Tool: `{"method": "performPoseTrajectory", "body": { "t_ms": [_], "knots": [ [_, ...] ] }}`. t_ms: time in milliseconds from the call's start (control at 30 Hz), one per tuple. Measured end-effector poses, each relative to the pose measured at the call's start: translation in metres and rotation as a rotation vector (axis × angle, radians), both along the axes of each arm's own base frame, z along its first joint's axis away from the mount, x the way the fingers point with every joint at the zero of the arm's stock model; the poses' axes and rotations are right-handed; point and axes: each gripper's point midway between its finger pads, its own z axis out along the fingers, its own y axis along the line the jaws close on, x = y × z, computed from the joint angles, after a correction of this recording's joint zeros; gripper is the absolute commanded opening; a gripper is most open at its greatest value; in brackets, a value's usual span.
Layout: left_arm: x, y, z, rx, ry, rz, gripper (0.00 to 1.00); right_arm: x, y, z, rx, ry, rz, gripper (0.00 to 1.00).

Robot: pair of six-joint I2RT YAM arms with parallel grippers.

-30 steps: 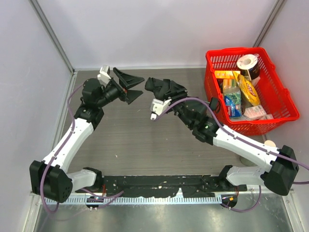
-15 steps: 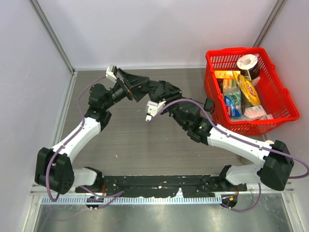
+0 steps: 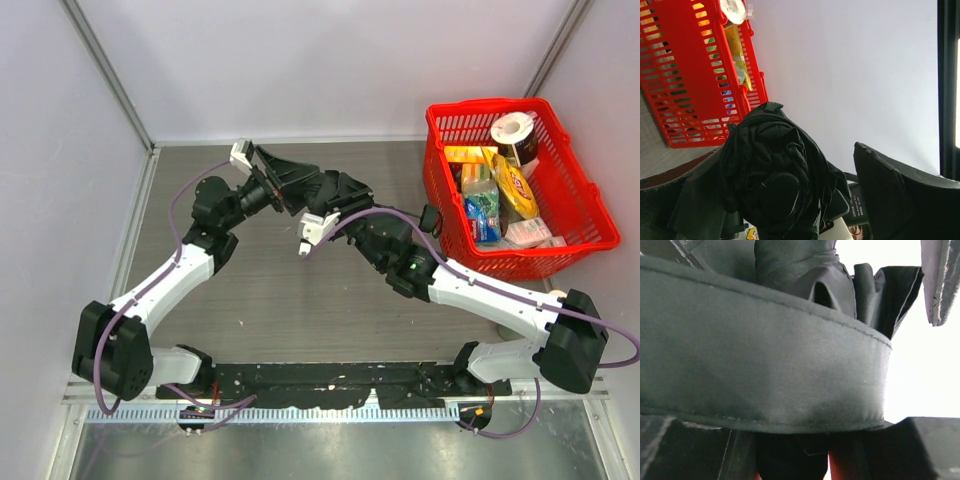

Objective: Put away the umbrella

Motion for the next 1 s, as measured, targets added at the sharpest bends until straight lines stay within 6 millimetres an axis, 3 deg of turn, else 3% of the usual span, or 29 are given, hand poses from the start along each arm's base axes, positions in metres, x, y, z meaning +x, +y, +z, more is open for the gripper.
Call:
{"method": "performPoseTrajectory", "body": {
  "t_ms": [133,200,333,567,600,667,767,833,900,1000],
  "knots": [
    [0.000,0.000,0.001,-0.002,0.000,0.001,0.87,0.000,0.000,0.000,-0.001,0.000,-0.001,0.01],
    [0.001,0.000,0.001,-0.007,-0.003,0.001,0.70,0.000,0.000,0.003,0.001,-0.003,-0.004,0.01],
    [0.004,-0.002,0.000,-0.020,-0.002,-0.007,0.50,0.001,-0.001,0.010,0.014,-0.015,-0.014,0.01],
    [0.006,-0.005,-0.003,-0.028,-0.006,-0.021,0.45,0.002,-0.004,0.012,0.002,-0.027,-0.033,0.01],
    [0.006,-0.005,-0.002,-0.029,-0.010,-0.022,0.40,0.002,-0.004,0.013,0.001,-0.030,-0.033,0.01],
    [0.006,-0.005,-0.002,-0.027,-0.014,-0.024,0.21,0.002,-0.004,0.013,-0.002,-0.033,-0.034,0.01],
    [0.005,-0.005,-0.003,-0.020,-0.023,-0.030,0.03,0.001,-0.005,0.013,-0.005,-0.035,-0.037,0.01],
    [0.005,-0.005,-0.003,-0.010,-0.041,-0.030,0.00,0.001,-0.004,0.013,-0.006,-0.034,-0.039,0.10],
    [0.005,-0.005,-0.004,0.002,-0.061,-0.031,0.00,0.000,-0.004,0.012,-0.007,-0.032,-0.040,0.41],
    [0.003,-0.003,-0.004,0.023,-0.096,-0.030,0.00,-0.001,-0.005,0.012,0.004,-0.026,-0.046,0.64]
  ]
}}
